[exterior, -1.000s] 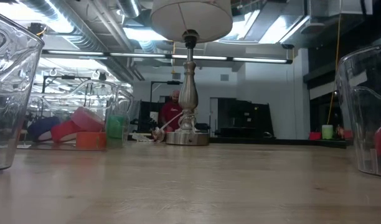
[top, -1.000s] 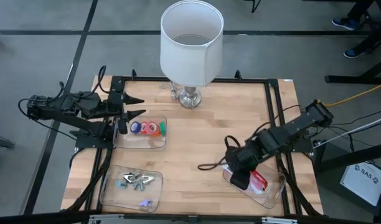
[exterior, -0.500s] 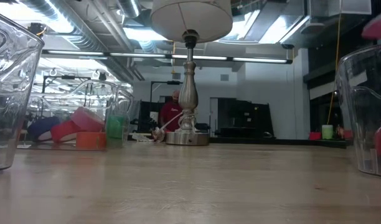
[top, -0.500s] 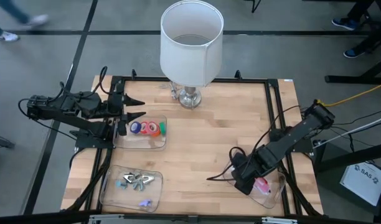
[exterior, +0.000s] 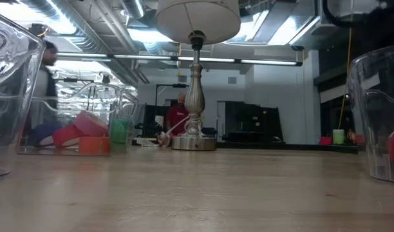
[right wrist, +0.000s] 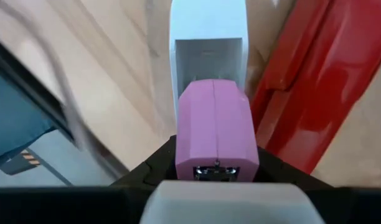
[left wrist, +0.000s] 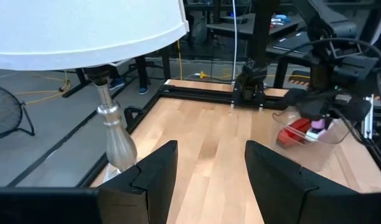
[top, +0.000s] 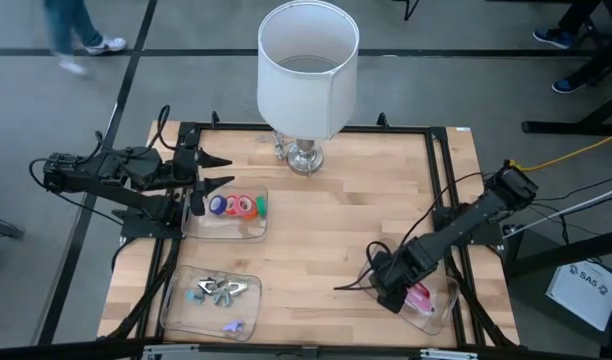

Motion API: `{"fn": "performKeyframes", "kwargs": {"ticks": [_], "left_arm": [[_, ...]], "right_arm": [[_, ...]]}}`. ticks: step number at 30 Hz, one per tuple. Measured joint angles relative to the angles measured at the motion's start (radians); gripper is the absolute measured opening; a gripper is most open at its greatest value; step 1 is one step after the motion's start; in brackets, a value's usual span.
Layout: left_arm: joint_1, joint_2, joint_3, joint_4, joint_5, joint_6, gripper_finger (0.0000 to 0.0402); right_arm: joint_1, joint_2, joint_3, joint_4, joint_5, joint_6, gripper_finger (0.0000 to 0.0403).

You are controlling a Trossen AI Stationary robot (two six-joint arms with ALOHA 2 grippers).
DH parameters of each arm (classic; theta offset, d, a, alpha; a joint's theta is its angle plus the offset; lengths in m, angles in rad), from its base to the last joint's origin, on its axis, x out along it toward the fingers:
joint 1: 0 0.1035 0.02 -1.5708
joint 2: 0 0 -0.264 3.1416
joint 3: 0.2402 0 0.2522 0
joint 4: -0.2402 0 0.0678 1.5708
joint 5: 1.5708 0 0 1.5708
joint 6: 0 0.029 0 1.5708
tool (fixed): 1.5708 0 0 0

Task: Pick and place Stapler, Stapler remover, tape
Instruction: Put the pink stapler into the bottom right transparent bin, then return to Home Position

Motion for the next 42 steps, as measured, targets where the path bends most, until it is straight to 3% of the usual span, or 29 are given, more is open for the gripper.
{"fn": "performKeyframes", "kwargs": {"ticks": [6, 13, 17, 22, 26, 35, 42], "left_arm": [[0.0, 0.0, 0.0, 0.004, -0.01, 0.0, 0.0185], [0.0, 0.0, 0.0, 0.008, -0.039, 0.0, 0.0184], [0.0, 0.0, 0.0, 0.008, -0.046, 0.0, 0.0184], [0.0, 0.0, 0.0, 0.008, -0.046, 0.015, 0.0185], [0.0, 0.0, 0.0, 0.007, -0.026, 0.045, 0.0185], [0.0, 0.0, 0.0, 0.007, -0.017, 0.059, 0.0185], [0.0, 0.0, 0.0, 0.007, -0.017, 0.059, 0.0185]], "right_arm": [[-0.033, 0.0, -0.017, -0.01, -0.008, 0.0, 0.0134], [-0.085, 0.0, -0.017, -0.009, -0.006, -0.01, 0.0271], [-0.106, 0.0, -0.017, -0.01, -0.006, -0.047, 0.0302], [-0.146, 0.001, 0.014, -0.046, -0.081, -0.078, 0.03], [-0.182, 0.001, 0.09, -0.177, -0.112, -0.128, 0.029], [-0.235, 0.001, 0.341, -0.372, 0.082, -0.276, 0.0276], [-0.259, 0.001, 0.471, -0.365, 0.101, -0.43, 0.0276]]}}
